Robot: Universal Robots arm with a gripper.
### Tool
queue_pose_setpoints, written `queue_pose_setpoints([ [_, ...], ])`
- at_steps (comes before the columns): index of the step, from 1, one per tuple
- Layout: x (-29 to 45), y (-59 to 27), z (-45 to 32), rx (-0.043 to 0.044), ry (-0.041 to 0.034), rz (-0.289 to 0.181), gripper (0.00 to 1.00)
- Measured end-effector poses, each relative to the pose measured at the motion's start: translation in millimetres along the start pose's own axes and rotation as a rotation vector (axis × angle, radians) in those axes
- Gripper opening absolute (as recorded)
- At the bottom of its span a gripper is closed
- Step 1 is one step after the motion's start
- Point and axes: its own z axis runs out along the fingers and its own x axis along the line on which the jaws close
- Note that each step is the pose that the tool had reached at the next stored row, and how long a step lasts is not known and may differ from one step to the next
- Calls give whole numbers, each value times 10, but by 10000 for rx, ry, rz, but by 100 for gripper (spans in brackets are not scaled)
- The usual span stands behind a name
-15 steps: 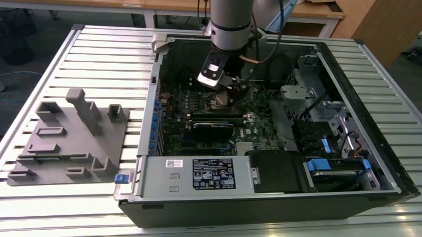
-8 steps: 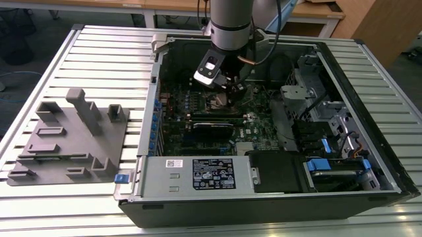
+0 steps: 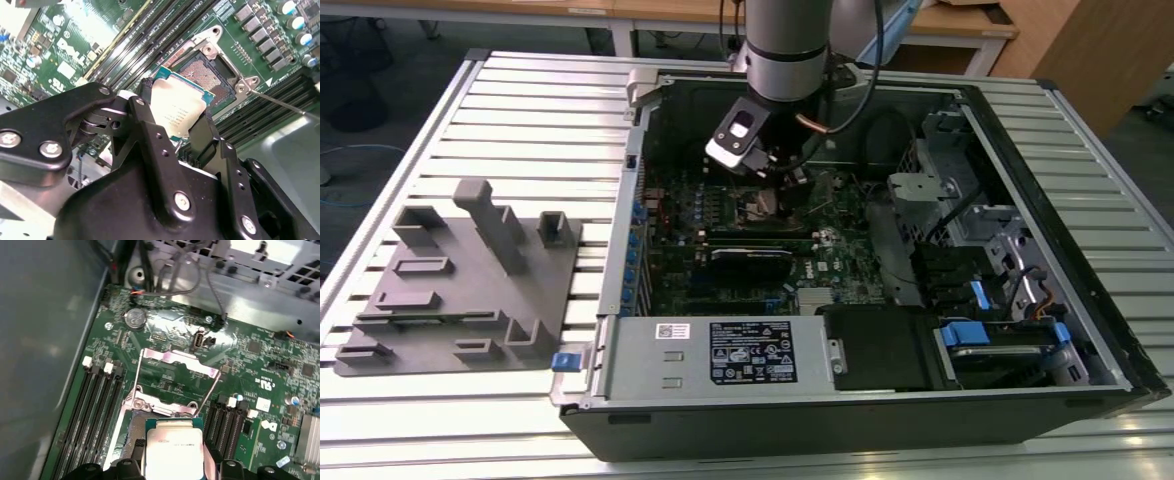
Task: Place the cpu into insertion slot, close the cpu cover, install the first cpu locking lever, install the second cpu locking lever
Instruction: 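Place the cpu into insertion slot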
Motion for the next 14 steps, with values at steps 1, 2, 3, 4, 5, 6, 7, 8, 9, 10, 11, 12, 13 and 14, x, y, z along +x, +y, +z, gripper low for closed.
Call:
queue_pose_setpoints([
  [1,0,0,0,4,-9,127,54],
  [2,0,0,0,8,-19,253,54],
  [3,0,0,0,12,-28,379,54],
  [4,0,0,0,16,-38,515,54],
  [5,0,0,0,19,-46,642,54],
  [6,0,0,0,23,-56,768,54],
  [7,0,0,0,27,-66,882,54],
  [8,0,0,-1,31,-72,982,54],
  [9,0,0,-1,31,-73,1075,54],
  [10,0,0,0,32,-68,1173,54],
  [11,0,0,0,32,-62,1259,54],
  [12,1,0,0,32,-60,1334,54],
  [13,0,0,0,34,-62,1379,54],
  [14,0,0,-1,35,-63,1385,54],
])
